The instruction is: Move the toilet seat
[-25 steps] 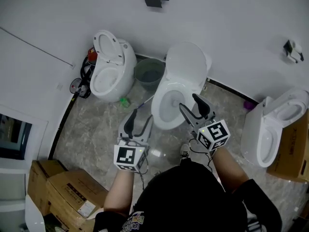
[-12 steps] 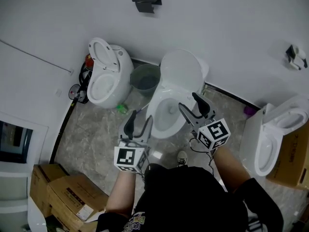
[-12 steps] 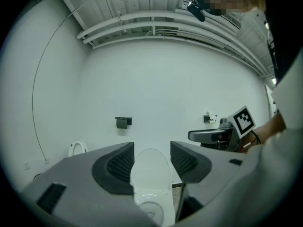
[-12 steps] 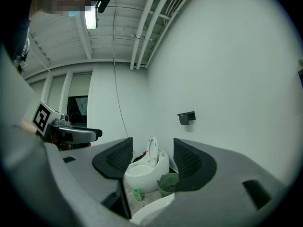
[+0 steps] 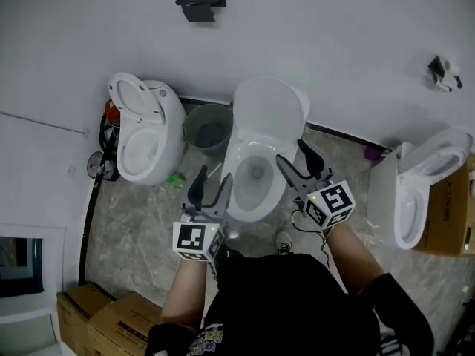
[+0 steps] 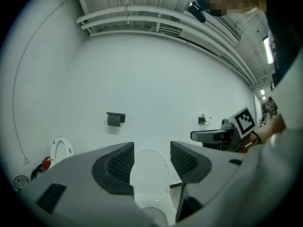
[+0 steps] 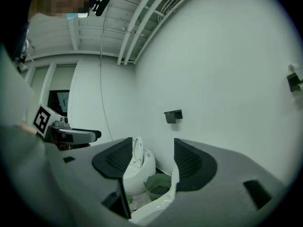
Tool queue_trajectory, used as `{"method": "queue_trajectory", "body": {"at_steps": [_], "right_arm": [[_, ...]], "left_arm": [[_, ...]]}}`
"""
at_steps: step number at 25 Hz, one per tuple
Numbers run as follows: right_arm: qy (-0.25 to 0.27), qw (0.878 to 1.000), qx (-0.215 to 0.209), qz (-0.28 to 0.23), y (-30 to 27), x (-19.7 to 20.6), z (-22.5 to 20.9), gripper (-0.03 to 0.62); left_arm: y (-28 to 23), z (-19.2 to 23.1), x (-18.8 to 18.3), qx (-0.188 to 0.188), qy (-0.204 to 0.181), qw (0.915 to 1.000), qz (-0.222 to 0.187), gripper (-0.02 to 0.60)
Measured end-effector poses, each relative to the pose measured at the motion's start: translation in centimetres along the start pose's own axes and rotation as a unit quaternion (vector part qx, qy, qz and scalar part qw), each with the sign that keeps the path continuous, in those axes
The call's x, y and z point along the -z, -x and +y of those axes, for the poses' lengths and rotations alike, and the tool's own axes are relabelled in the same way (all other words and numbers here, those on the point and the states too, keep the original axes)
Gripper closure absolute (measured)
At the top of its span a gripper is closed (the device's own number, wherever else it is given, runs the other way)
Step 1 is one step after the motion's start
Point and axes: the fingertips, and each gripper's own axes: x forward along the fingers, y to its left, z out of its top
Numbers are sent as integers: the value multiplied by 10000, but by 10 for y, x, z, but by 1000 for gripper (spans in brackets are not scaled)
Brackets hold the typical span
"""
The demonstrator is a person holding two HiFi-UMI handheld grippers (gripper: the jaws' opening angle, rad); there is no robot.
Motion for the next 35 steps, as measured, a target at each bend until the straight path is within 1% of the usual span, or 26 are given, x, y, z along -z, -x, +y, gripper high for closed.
{"method": "queue_trajectory", "body": {"at_steps": [5, 10, 14, 18, 22, 26, 31, 35], "right_arm": [[-50, 9975, 706, -83, -40, -6, 21, 306], [-19, 9902, 1387, -149, -59, -10, 40, 299], [-79, 9817, 1899, -82, -53, -2, 52, 296], [-111, 9740, 2262, -9, -38, 7, 59, 296], [-230, 9679, 2499, 118, -22, 23, 56, 295], [-423, 9646, 2592, 244, -10, 45, 43, 292], [-791, 9620, 2589, 355, -3, 90, 24, 289], [-1064, 9598, 2541, 532, 6, 129, 22, 282]], "left_arm": [[-17, 59, -3, 730, -99, 9972, 88, 364], [-28, 108, -8, 1303, -108, 9914, 75, 364], [-35, 125, -1, 1713, -17, 9851, 166, 364], [-43, 122, 10, 2030, 52, 9789, 247, 364], [-48, 110, 25, 2218, 121, 9741, 422, 364], [-55, 97, 47, 2273, 133, 9715, 656, 364], [-61, 80, 84, 2279, 75, 9684, 1007, 364], [-57, 72, 114, 2185, 85, 9673, 1285, 364]]}}
